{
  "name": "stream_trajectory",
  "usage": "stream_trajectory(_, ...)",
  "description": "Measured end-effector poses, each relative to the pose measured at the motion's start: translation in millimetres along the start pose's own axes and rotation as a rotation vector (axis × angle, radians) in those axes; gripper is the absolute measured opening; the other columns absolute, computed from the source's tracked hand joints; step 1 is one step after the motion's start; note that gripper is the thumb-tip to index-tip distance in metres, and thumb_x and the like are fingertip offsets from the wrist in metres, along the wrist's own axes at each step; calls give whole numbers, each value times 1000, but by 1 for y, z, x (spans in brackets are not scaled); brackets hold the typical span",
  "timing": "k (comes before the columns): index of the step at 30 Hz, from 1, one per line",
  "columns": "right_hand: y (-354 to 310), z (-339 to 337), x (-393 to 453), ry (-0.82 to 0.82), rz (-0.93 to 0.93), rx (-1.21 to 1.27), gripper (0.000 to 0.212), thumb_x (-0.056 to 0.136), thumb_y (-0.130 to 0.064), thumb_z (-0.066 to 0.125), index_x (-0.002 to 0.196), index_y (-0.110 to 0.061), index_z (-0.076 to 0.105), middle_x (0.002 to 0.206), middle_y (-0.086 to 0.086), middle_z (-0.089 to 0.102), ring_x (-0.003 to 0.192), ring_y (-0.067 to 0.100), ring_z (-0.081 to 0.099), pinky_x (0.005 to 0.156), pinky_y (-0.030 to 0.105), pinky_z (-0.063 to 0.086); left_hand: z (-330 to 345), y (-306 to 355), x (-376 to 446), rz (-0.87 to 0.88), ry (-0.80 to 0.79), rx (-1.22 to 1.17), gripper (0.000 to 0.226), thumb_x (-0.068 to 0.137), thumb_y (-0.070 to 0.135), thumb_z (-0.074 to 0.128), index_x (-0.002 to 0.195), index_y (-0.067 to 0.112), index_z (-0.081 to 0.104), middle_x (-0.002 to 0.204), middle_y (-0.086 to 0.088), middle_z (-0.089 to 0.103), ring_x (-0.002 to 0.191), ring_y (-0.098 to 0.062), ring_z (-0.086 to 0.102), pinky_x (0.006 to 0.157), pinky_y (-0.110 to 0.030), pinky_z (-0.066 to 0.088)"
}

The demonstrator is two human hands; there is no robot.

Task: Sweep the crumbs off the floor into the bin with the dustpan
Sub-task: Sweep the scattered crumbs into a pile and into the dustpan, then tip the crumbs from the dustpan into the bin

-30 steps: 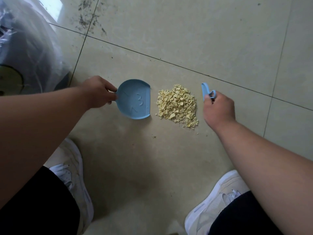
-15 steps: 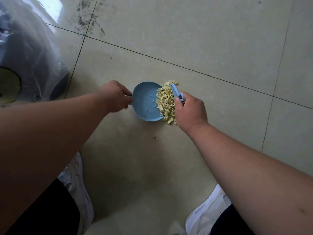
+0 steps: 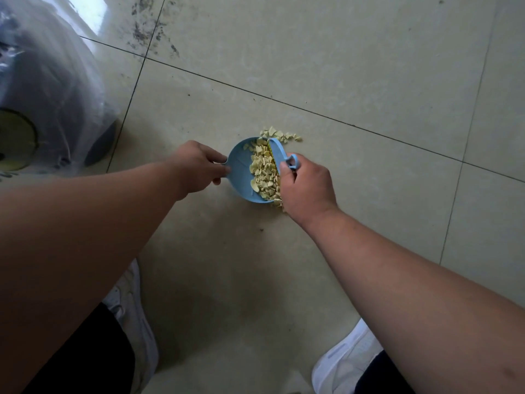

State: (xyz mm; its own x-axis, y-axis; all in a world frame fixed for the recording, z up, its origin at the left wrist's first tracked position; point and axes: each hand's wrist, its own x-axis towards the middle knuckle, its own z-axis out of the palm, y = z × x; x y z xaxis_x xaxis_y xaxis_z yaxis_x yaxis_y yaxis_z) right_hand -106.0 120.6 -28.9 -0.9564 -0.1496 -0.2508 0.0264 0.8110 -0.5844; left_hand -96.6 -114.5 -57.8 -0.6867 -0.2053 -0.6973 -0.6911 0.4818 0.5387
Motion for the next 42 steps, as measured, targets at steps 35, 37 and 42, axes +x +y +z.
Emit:
stream_trajectory(35, -225, -255, 8, 340, -109, 259, 42, 87, -35, 56, 83, 5, 63, 78, 25, 69, 74, 42, 70, 60, 54, 61, -249, 176, -174, 340, -106, -30, 43, 105, 22, 68, 63, 16, 77, 51, 5, 49, 46, -10, 32, 46, -23, 28)
stream_trajectory(37, -245, -267, 2, 316, -54, 352, 37, 85, -32, 57, 86, 4, 66, 79, 18, 72, 73, 36, 73, 60, 55, 63, -268, 180, -191, 338, -107, 12, 35, 107, 25, 65, 76, 10, 73, 56, 2, 51, 47, -10, 33, 45, -22, 30)
stream_trajectory(42, -282, -278, -11, 236, 40, 519, 23, 92, -26, 59, 98, -6, 69, 91, 8, 71, 76, 27, 74, 49, 29, 61, -302, 169, -209, 251, -147, -63, 35, 105, 29, 65, 111, -5, 72, 70, -6, 54, 53, -14, 34, 49, -24, 32)
